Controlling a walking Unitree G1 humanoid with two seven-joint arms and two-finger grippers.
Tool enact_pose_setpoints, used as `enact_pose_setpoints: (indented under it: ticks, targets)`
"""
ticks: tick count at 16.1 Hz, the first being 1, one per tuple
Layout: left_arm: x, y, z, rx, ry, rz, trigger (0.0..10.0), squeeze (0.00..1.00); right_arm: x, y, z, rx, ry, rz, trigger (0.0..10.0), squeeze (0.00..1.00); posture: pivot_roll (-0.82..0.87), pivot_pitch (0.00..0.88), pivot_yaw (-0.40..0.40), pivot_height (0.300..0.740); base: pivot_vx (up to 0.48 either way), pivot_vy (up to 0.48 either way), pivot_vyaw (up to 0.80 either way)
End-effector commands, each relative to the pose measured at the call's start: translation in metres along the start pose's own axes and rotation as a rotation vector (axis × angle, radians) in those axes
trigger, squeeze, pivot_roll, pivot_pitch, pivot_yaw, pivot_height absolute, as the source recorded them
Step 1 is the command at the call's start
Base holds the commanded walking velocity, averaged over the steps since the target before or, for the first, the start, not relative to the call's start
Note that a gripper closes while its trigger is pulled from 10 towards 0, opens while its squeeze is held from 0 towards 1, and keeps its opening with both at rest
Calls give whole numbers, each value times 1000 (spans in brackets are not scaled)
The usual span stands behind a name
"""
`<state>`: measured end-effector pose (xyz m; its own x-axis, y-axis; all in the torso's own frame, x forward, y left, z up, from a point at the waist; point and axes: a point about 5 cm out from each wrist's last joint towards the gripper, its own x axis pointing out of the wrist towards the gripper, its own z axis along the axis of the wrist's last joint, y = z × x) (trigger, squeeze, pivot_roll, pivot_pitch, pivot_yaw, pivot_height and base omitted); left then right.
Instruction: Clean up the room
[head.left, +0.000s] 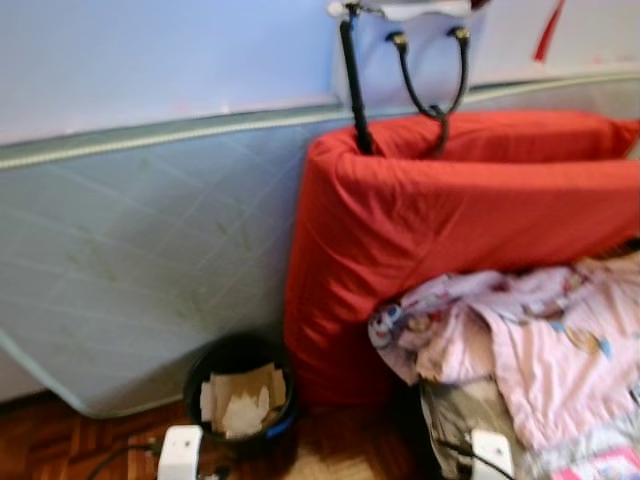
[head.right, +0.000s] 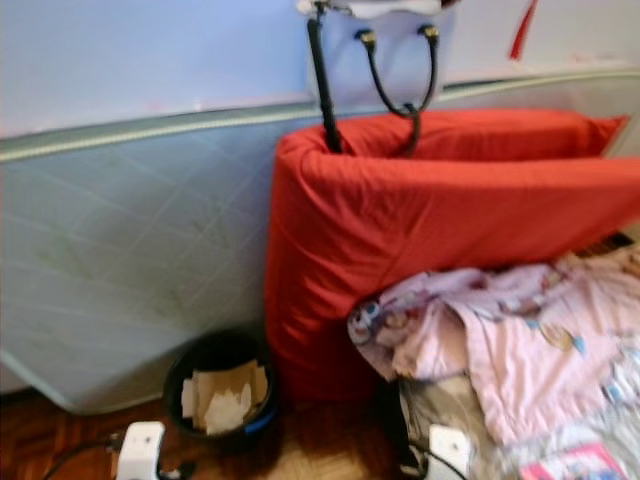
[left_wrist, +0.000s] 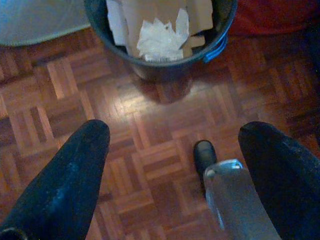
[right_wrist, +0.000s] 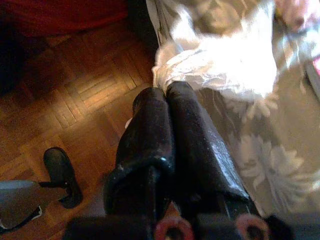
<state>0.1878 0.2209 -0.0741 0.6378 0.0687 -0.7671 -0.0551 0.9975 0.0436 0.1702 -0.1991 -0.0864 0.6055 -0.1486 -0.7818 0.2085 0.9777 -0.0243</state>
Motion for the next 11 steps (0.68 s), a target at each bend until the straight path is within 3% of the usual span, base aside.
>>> enact_pose_setpoints:
  ticks: [1, 11]
  targets:
    - [0, -4, -3, -1, 18, -12, 10000, 0, -1, -6, -4, -6, 13, -13, 10000, 0, -16, 0, -9, 740, 0, 371, 0]
    - [0, -4, -3, -2, 20, -13, 10000, 0, -1, -4, -3, -9, 11, -10, 10000, 0, -14, 0, -6, 740, 0, 373, 0]
